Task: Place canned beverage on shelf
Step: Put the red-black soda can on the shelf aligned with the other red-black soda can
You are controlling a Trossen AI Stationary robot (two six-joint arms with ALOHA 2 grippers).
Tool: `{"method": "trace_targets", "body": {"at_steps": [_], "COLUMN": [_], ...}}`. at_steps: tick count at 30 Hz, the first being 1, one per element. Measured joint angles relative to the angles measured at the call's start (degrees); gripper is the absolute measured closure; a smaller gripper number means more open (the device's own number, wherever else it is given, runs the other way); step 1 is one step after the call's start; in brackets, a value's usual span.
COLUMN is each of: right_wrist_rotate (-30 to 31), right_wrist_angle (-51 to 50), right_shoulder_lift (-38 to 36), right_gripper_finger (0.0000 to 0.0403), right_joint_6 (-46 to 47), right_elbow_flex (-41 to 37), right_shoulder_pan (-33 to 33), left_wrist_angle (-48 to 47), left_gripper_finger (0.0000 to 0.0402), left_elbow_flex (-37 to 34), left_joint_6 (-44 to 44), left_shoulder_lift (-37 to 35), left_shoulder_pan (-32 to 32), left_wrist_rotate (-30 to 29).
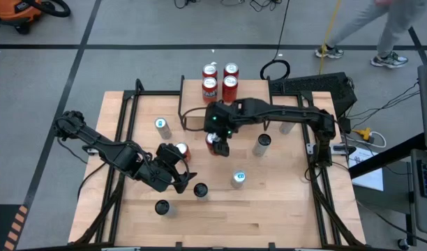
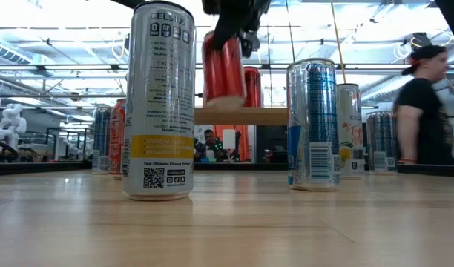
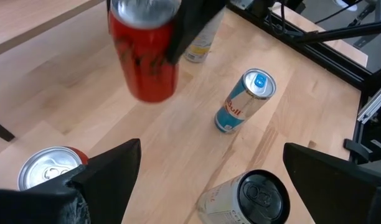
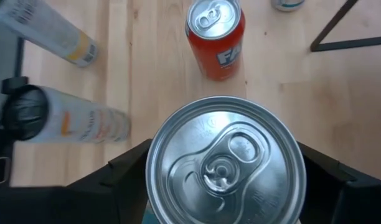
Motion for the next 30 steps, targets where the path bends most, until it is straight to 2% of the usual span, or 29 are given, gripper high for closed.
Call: {"method": "trace_targets", "body": {"at_steps": [7, 13, 24, 30], "right_wrist_rotate": [-0.83, -3.03, -1.21, -0.97], "right_wrist_angle": [-8.95, -9.01, -8.81, -8.69], "right_shoulder_lift": [-1.95, -7.86, -18.64, -22.61], "right_gripper_finger": [0.0127, 0.0127, 0.0128, 0.0127], "right_joint_6": [2.11, 5.80, 8.56, 7.00], "right_elbow_flex": [8.37, 8.78, 8.82, 8.82], "right_shoulder_pan": [0.00, 0.00, 0.00, 0.00], "left_wrist_angle": [0.84, 5.72, 14.77, 22.02], "left_gripper_finger": [0.0007, 0.0007, 0.0007, 0.0007], "left_elbow_flex": [0.00, 0.00, 0.00, 0.00], "left_joint_6": [0.32, 3.13, 11.04, 17.03], "left_shoulder_lift": [0.00, -1.20, -2.10, -2.10], "left_shoulder_pan": [0.00, 0.05, 3.65, 6.33], "left_wrist_rotate": [0.09, 0.27, 1.50, 1.64]}}
